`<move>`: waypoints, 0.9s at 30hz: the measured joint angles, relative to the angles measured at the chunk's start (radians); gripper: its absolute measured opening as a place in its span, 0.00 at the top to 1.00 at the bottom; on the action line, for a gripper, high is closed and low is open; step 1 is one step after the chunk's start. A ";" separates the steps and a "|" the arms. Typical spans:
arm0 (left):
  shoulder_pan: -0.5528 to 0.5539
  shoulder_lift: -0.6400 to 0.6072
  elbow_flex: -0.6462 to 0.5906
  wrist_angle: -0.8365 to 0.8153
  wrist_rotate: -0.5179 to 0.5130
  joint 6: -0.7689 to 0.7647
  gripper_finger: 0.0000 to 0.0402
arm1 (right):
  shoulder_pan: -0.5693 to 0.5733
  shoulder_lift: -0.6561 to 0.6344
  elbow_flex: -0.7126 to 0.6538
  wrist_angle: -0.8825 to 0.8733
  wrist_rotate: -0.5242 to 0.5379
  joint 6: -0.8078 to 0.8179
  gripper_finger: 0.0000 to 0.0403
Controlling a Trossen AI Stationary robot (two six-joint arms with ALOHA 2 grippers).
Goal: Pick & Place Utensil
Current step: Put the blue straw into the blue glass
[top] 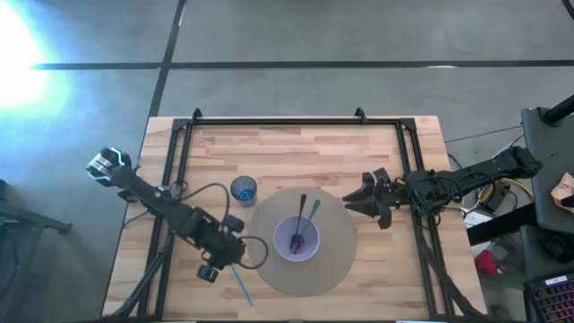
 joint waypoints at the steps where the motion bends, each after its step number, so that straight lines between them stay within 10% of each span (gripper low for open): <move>1: -0.003 0.005 -0.004 0.000 0.001 -0.005 0.61 | 0.000 0.000 0.000 0.000 0.000 -0.002 0.66; 27: -0.035 0.017 -0.250 0.129 -0.054 -0.068 0.61 | 0.000 0.000 0.000 -0.001 0.001 -0.005 0.66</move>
